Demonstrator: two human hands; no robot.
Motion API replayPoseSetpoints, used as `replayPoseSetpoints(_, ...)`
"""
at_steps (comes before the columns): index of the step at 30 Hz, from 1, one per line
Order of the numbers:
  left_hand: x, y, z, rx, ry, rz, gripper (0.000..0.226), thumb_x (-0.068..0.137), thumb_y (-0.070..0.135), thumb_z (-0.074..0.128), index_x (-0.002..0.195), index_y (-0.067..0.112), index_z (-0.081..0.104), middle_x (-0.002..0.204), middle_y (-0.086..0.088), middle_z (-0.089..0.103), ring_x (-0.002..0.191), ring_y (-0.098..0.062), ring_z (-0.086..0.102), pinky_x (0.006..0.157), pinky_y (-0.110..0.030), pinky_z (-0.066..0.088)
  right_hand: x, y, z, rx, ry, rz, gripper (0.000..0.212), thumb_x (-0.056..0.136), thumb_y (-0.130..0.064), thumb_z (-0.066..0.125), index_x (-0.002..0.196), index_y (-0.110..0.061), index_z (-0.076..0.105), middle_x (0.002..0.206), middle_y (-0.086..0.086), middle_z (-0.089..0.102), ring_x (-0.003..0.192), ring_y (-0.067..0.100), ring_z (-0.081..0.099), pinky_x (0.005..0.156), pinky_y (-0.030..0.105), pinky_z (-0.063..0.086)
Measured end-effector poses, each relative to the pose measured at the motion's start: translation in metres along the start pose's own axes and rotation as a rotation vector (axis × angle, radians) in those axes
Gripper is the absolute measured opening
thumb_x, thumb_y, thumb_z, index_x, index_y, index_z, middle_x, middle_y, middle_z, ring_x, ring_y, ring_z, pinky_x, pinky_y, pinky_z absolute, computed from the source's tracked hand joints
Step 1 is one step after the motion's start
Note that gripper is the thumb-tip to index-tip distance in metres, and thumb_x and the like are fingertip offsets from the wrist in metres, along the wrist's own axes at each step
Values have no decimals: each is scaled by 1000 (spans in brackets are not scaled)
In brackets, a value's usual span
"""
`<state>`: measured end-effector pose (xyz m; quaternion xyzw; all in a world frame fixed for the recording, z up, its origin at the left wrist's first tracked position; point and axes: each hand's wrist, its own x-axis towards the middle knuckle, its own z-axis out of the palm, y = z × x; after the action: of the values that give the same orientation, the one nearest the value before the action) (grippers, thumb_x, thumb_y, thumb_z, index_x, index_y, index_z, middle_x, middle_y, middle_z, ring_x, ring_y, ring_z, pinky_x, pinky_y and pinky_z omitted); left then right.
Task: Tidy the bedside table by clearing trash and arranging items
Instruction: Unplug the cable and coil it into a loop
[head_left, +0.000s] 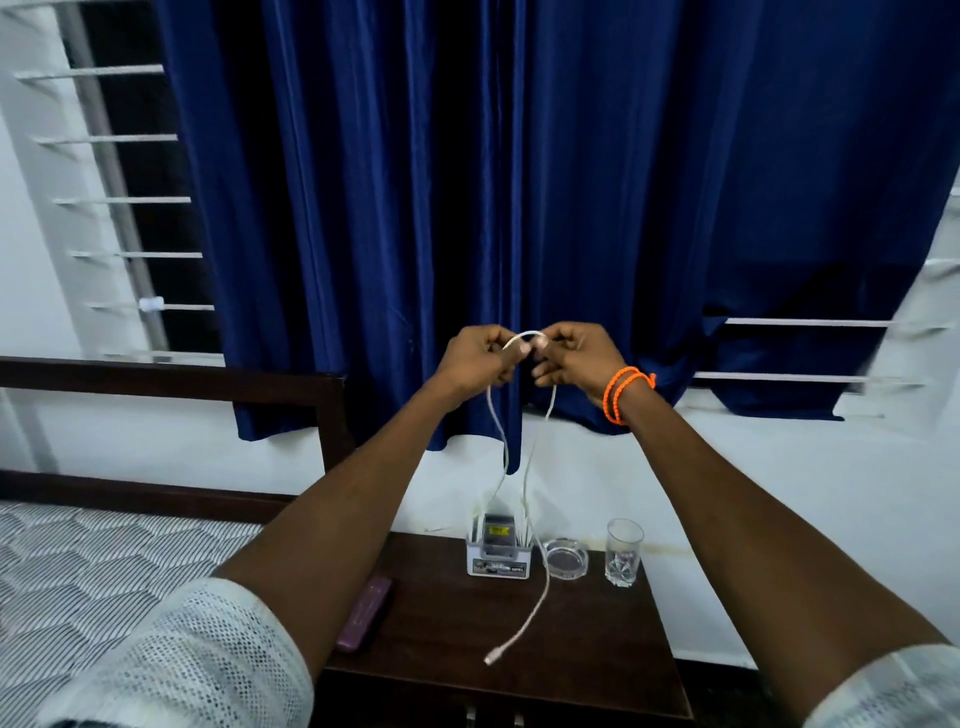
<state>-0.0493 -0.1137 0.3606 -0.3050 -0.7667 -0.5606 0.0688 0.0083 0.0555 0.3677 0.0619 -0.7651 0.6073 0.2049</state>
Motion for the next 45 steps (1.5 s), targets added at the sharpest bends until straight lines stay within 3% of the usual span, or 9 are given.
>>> replayPoseSetpoints(5, -7, -22, -6, -71, -98, -153, 22, 96, 29, 70, 86, 9, 70, 69, -4, 64, 67, -17, 67, 71, -33, 60, 8, 1, -15, 142, 166, 34, 12, 98, -7, 58, 87, -7, 63, 77, 14, 61, 57, 20, 65, 54, 30, 58)
replayPoseSetpoints(9, -12, -18, -8, -113, -168, -185, 30, 101, 27, 63, 104, -2, 70, 74, -4, 62, 71, -17, 66, 68, -28, 60, 10, 9, -21, 184, 219, 109, 14, 100, -8, 53, 89, -6, 62, 82, 14, 63, 63, 23, 67, 60, 33, 60)
replayPoseSetpoints(13, -7, -8, -8, -191, -108, -180, 27, 104, 24, 57, 105, 1, 71, 72, -5, 58, 65, -18, 63, 64, -33, 60, 4, 15, -21, 88, 53, 166, 5, 96, -5, 59, 101, -5, 60, 86, 13, 63, 67, 27, 68, 63, 36, 62)
replayPoseSetpoints(18, 6, 4, 0, -90, -36, -122, 19, 99, 23, 64, 96, 7, 73, 68, -5, 57, 59, -17, 59, 67, -42, 65, -2, 7, -10, 77, -82, 108, 30, 93, -4, 65, 121, -3, 56, 88, 14, 63, 83, 36, 70, 68, 41, 63)
replayPoseSetpoints(22, 11, 10, 8, -16, -18, -84, 18, 99, 22, 65, 97, 7, 74, 67, -1, 60, 59, -15, 59, 69, -43, 66, 5, -4, -4, 44, -44, 40, 20, 94, -8, 64, 113, -1, 62, 97, 20, 67, 81, 31, 71, 70, 42, 63)
replayPoseSetpoints(27, 10, 0, 8, -76, -79, -115, 15, 97, 25, 68, 91, 12, 73, 75, -5, 65, 70, -22, 64, 77, -44, 65, 14, -5, -10, -57, 12, -47, 11, 95, -2, 62, 102, 5, 65, 87, 17, 69, 79, 25, 71, 65, 28, 61)
replayPoseSetpoints(34, -11, -23, 14, -68, -291, -218, 12, 98, 17, 67, 91, 10, 72, 86, -9, 72, 81, -19, 72, 74, -29, 62, 18, -2, -12, -274, -83, -141, 9, 84, -3, 75, 92, -4, 73, 86, 17, 75, 79, 29, 76, 81, 39, 61)
replayPoseSetpoints(39, -26, -48, 14, 14, -409, -283, 15, 96, 3, 60, 93, 11, 71, 87, -6, 74, 85, -16, 69, 81, -30, 56, 23, -15, -11, -131, 18, -189, 4, 88, 4, 67, 90, 1, 68, 80, 14, 66, 72, 26, 68, 73, 36, 63)
replayPoseSetpoints(45, -34, -65, 3, 49, -404, -305, 8, 96, 8, 67, 98, 3, 72, 87, -7, 76, 86, -16, 74, 66, -21, 48, 36, -16, -32, -68, 246, -160, 4, 90, -2, 67, 89, -5, 68, 74, 5, 64, 65, 17, 65, 64, 31, 62)
